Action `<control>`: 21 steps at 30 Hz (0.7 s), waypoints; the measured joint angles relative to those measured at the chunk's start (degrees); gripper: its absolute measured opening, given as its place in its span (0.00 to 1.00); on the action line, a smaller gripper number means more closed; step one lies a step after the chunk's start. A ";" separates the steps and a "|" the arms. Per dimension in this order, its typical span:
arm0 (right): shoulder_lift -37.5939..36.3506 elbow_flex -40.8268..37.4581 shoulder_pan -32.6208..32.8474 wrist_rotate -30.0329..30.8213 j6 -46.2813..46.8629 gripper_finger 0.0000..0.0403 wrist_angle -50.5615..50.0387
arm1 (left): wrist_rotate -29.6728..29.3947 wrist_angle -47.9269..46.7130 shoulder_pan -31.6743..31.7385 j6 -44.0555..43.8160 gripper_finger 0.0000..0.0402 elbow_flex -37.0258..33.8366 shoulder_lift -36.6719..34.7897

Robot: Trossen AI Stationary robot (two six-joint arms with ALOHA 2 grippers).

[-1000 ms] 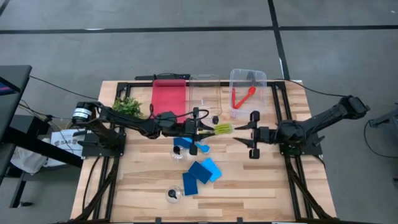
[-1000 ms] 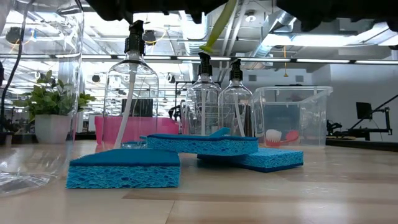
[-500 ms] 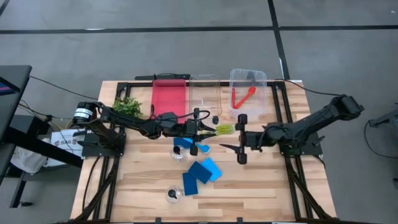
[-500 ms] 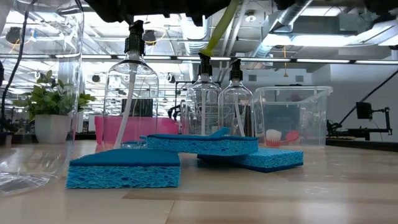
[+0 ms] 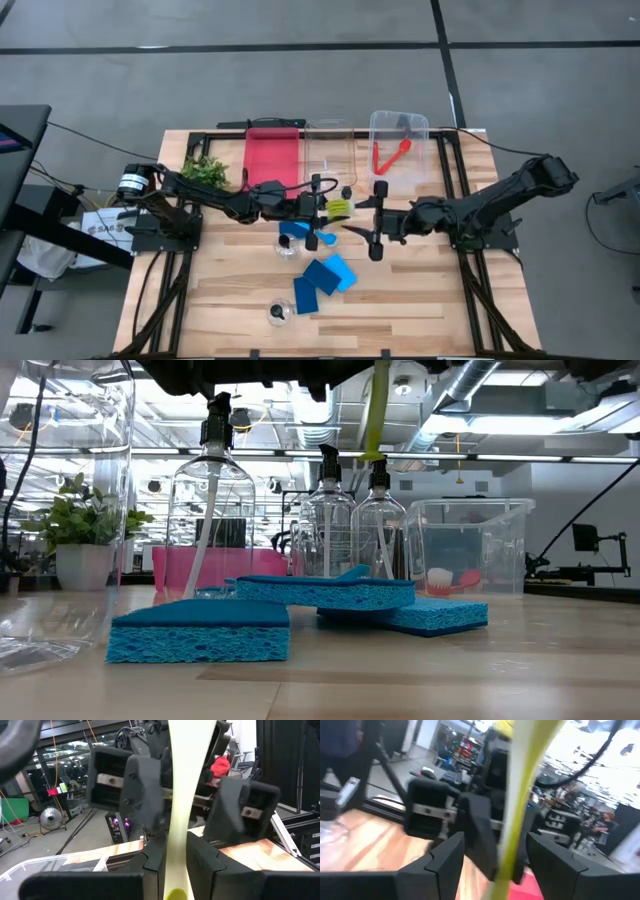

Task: Pick & Place Kitchen Sink Supplies
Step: Put the green dish brush into the right transparent bin

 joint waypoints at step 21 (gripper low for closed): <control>1.90 4.61 -2.14 -2.76 -0.94 0.40 -0.19 | -0.02 -0.57 0.33 0.00 0.14 0.00 0.00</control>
